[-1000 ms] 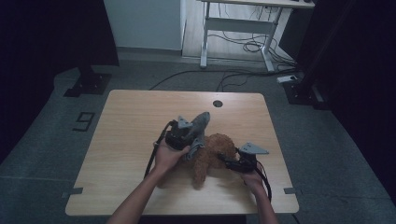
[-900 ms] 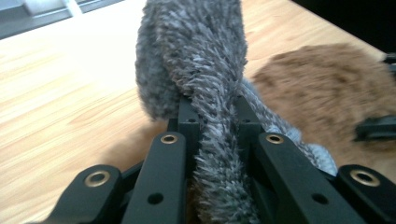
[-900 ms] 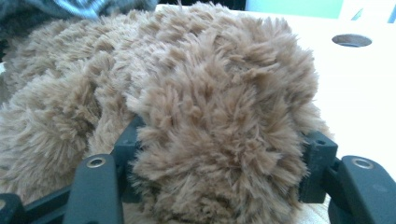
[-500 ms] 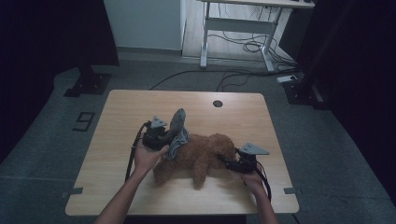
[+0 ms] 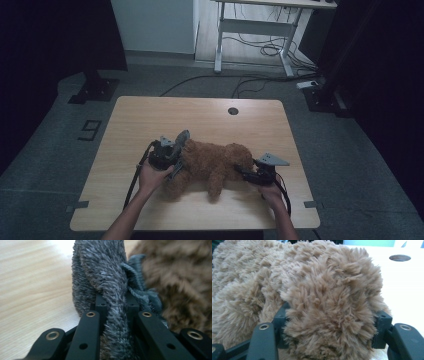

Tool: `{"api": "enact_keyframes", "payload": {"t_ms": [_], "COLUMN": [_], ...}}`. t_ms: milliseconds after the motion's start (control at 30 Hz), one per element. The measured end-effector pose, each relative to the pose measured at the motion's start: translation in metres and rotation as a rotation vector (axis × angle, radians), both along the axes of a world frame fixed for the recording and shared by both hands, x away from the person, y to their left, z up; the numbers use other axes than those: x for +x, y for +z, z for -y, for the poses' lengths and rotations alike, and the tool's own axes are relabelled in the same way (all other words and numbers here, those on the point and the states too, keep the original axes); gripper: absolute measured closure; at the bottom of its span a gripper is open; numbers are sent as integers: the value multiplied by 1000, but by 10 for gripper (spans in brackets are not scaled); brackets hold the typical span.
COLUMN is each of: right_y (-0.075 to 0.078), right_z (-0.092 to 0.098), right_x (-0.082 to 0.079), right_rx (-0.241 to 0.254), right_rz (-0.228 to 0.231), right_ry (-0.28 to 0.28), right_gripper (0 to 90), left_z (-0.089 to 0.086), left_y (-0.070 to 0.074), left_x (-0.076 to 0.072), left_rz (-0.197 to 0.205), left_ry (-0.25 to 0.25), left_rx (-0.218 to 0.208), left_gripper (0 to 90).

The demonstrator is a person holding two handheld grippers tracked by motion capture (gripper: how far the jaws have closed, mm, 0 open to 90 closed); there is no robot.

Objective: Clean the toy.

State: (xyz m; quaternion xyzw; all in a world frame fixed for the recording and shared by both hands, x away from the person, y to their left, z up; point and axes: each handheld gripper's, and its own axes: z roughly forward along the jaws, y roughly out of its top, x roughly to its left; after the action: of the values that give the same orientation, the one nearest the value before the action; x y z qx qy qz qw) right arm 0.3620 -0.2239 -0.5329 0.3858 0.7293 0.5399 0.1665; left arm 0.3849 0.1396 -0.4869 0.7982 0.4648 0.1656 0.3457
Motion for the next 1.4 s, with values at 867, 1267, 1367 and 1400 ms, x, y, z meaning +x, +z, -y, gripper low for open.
{"api": "enact_keyframes", "payload": {"t_ms": [867,1267,1367,1400], "right_y": [0,0,4,6], "right_z": [-5,0,5,7], "right_x": [11,11,10,9], "right_rx": [-77,-40,-15,-13], "right_rz": [84,23,-40,-53], "right_ry": [-13,-10,8,17], "right_gripper": [379,270,169,152], "left_z": [31,73,69,67], "left_y": [93,50,45,43], "left_x": [21,17,6,3], "left_rz": [156,88,96,96], "left_ry": [-57,-146,-159,-164], "left_rx": [-139,21,7,-6], "left_gripper": [784,786,788,787]}}
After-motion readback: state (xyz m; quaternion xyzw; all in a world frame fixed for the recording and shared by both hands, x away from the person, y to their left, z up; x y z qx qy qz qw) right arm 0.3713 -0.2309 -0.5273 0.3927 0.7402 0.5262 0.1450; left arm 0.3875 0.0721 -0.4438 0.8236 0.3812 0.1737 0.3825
